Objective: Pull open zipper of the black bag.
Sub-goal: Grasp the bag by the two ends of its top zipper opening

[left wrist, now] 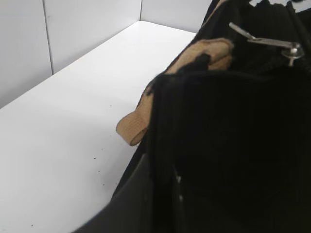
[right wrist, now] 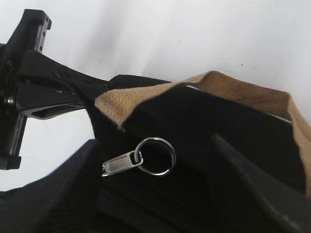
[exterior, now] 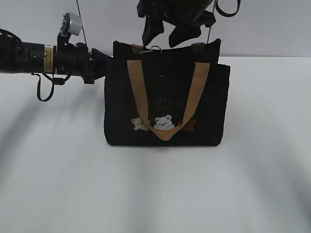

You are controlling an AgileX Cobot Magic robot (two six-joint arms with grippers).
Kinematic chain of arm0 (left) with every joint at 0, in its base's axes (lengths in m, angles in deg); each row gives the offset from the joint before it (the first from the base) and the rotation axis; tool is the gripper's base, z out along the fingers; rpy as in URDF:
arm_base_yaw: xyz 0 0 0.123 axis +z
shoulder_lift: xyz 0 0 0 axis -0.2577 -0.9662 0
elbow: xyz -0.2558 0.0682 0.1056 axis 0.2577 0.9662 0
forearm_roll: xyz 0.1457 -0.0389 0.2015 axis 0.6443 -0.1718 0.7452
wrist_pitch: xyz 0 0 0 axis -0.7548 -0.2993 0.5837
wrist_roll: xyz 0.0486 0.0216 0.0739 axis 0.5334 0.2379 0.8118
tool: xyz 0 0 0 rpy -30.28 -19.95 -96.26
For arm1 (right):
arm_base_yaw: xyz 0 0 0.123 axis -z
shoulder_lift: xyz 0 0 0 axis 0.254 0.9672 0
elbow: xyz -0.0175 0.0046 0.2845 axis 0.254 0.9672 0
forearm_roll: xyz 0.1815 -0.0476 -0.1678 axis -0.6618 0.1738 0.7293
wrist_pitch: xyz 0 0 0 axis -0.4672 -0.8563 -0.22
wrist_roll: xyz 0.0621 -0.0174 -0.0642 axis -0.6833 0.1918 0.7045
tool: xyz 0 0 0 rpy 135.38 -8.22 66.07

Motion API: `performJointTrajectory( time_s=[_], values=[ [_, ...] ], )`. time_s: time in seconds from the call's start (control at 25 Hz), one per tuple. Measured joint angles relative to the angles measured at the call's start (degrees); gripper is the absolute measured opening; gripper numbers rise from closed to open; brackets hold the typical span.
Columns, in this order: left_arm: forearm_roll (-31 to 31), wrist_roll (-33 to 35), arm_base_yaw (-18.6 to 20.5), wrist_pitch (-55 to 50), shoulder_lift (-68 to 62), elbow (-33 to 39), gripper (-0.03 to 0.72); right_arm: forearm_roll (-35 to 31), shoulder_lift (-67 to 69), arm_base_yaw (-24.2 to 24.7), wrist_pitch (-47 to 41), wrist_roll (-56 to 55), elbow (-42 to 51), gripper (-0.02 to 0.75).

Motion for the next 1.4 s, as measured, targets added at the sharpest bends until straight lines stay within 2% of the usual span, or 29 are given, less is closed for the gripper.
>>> performJointTrajectory(
  time_s=[0.68, 1.04, 1.16, 1.4],
  values=[
    [0.00, 0.00, 0.00, 0.00, 0.00, 0.00, 0.016, -0.05, 1.87, 0.00, 3.40, -0.06, 0.00, 0.504],
    [0.00, 0.00, 0.00, 0.00, 0.00, 0.00, 0.016, -0.05, 2.73, 0.00, 1.45, -0.01, 0.00, 0.502],
    [0.00, 0.00, 0.00, 0.00, 0.00, 0.00, 0.016, 0.00, 2.78, 0.00, 0.95, -0.01, 0.00, 0.453],
    [0.00, 0.00, 0.00, -0.29, 0.00, 0.00, 0.017, -0.11, 2.78, 0.00, 0.57, -0.01, 0.00, 0.268]
  ],
)
